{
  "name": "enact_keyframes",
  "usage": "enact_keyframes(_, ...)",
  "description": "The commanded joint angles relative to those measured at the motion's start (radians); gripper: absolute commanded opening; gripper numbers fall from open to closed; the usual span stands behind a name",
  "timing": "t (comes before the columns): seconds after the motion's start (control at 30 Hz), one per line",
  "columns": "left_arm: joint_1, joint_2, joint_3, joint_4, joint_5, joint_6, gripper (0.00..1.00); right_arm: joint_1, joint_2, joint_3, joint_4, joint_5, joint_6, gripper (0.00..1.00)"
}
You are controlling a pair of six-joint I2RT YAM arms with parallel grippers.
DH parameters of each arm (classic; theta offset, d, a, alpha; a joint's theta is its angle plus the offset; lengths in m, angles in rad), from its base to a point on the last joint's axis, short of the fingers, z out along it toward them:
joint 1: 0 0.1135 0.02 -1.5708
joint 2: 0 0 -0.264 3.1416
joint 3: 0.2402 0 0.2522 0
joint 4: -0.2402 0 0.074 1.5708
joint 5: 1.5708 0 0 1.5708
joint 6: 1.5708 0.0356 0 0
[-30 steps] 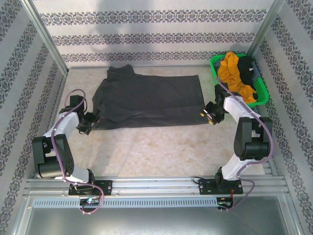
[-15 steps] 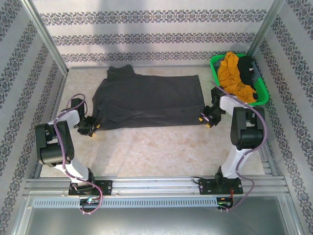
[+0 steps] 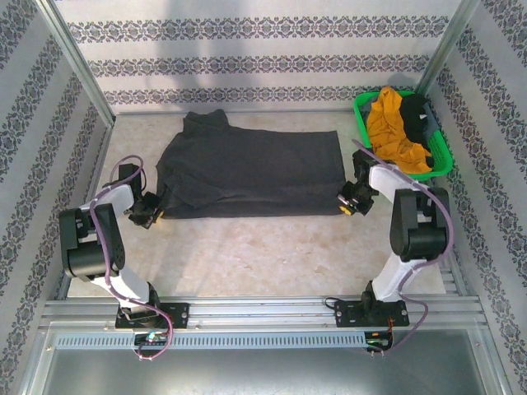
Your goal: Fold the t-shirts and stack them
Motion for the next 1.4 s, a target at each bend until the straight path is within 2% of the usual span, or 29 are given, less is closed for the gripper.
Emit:
enact_keyframes(0.0, 0.006, -0.1, -0.069, -0.05, -0.061, 0.012, 0.0, -0.004, -0.107, -0.111, -0.061, 0.084, 0.036, 0.0)
enact_keyframes(0.1, 0.006, -0.186, -0.138, -0.101, -0.081, -0.022, 0.0, -0.003, -0.196, -0.192, -0.078, 0.081, 0.056, 0.0)
enact_keyframes(0.23, 0.006, -0.307, -0.25, -0.156, -0.107, -0.134, 0.0, -0.003, -0.287, -0.297, -0.106, 0.075, 0.095, 0.0)
enact_keyframes(0.4, 0.006, -0.4, -0.344, -0.182, -0.121, -0.245, 0.0, -0.004, -0.345, -0.41, -0.096, 0.024, 0.147, 0.0)
enact_keyframes(0.43, 0.006, -0.418, -0.35, -0.178, -0.125, -0.26, 0.03, -0.004, -0.351, -0.423, -0.088, 0.014, 0.153, 0.0)
enact_keyframes(0.47, 0.005, -0.431, -0.349, -0.175, -0.125, -0.266, 0.1, -0.004, -0.355, -0.426, -0.089, 0.011, 0.154, 0.05)
enact_keyframes(0.5, 0.005, -0.442, -0.336, -0.184, -0.129, -0.273, 0.23, -0.004, -0.363, -0.423, -0.096, 0.015, 0.153, 0.13)
enact_keyframes(0.57, -0.006, -0.464, -0.284, -0.23, -0.16, -0.279, 0.39, -0.001, -0.387, -0.395, -0.122, 0.037, 0.142, 0.25)
enact_keyframes(0.63, -0.026, -0.494, -0.215, -0.291, -0.209, -0.28, 0.5, 0.009, -0.429, -0.351, -0.148, 0.074, 0.129, 0.33)
enact_keyframes(0.67, -0.033, -0.503, -0.19, -0.308, -0.218, -0.28, 0.51, 0.017, -0.452, -0.332, -0.148, 0.087, 0.123, 0.35)
enact_keyframes(0.77, -0.069, -0.515, -0.145, -0.307, -0.151, -0.296, 0.51, 0.066, -0.536, -0.295, -0.041, 0.037, 0.067, 0.41)
enact_keyframes(0.87, -0.179, -0.496, -0.134, -0.274, -0.072, -0.345, 0.51, 0.151, -0.555, -0.292, 0.197, -0.165, -0.009, 0.43)
enact_keyframes(0.93, -0.28, -0.481, -0.153, -0.244, -0.038, -0.42, 0.52, 0.217, -0.521, -0.298, 0.406, -0.363, -0.018, 0.45)
enact_keyframes(1.0, -0.363, -0.478, -0.191, -0.197, -0.023, -0.515, 0.52, 0.292, -0.479, -0.277, 0.503, -0.458, -0.015, 0.46)
enact_keyframes(1.13, -0.46, -0.458, -0.253, -0.089, -0.037, -0.648, 0.52, 0.399, -0.392, -0.224, 0.553, -0.498, -0.013, 0.46)
enact_keyframes(1.37, -0.515, -0.352, -0.239, -0.004, -0.036, -0.685, 0.5, 0.425, -0.342, -0.237, 0.61, -0.507, 0.029, 0.44)
